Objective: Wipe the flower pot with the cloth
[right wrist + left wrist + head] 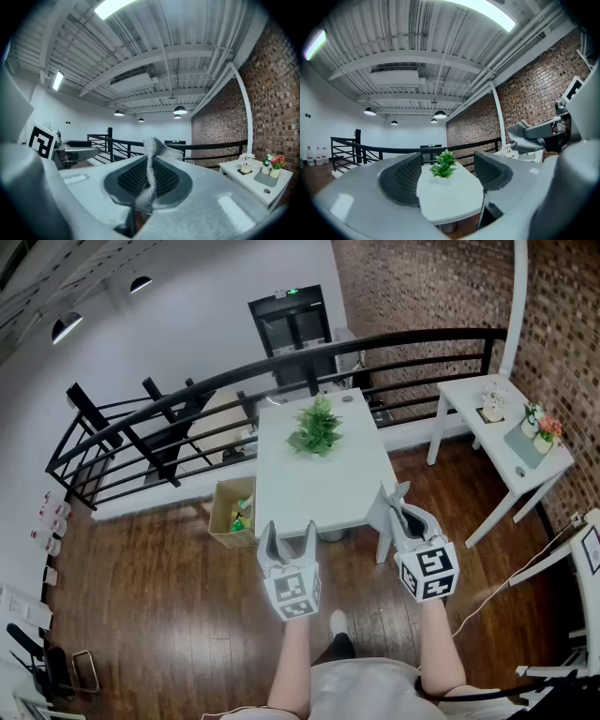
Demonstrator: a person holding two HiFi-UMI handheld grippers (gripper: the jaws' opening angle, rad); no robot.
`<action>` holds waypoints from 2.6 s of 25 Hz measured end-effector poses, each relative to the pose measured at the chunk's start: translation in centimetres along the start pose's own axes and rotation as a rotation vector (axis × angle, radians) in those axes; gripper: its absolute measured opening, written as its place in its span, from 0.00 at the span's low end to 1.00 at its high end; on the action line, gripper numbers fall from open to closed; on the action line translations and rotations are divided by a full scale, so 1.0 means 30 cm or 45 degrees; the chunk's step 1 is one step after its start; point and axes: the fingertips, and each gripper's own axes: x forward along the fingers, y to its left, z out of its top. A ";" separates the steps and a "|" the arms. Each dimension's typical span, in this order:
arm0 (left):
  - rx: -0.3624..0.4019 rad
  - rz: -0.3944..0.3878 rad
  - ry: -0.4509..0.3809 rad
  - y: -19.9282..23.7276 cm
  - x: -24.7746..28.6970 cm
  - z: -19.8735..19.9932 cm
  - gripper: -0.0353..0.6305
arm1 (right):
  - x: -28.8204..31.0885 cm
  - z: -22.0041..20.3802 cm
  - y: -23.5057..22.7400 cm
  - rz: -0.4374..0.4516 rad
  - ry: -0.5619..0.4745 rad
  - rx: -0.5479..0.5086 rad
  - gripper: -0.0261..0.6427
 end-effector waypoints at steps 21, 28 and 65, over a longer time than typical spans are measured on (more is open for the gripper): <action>0.009 -0.232 0.091 0.252 0.560 -0.110 0.61 | 0.598 0.050 0.007 -0.014 0.041 0.049 0.06; -0.054 -0.199 0.148 0.268 0.838 -0.149 0.62 | 0.825 0.055 -0.216 0.018 0.023 0.125 0.06; -0.159 -0.465 0.864 0.099 1.552 -1.171 0.88 | 1.157 -0.117 -0.556 -0.093 0.111 0.153 0.06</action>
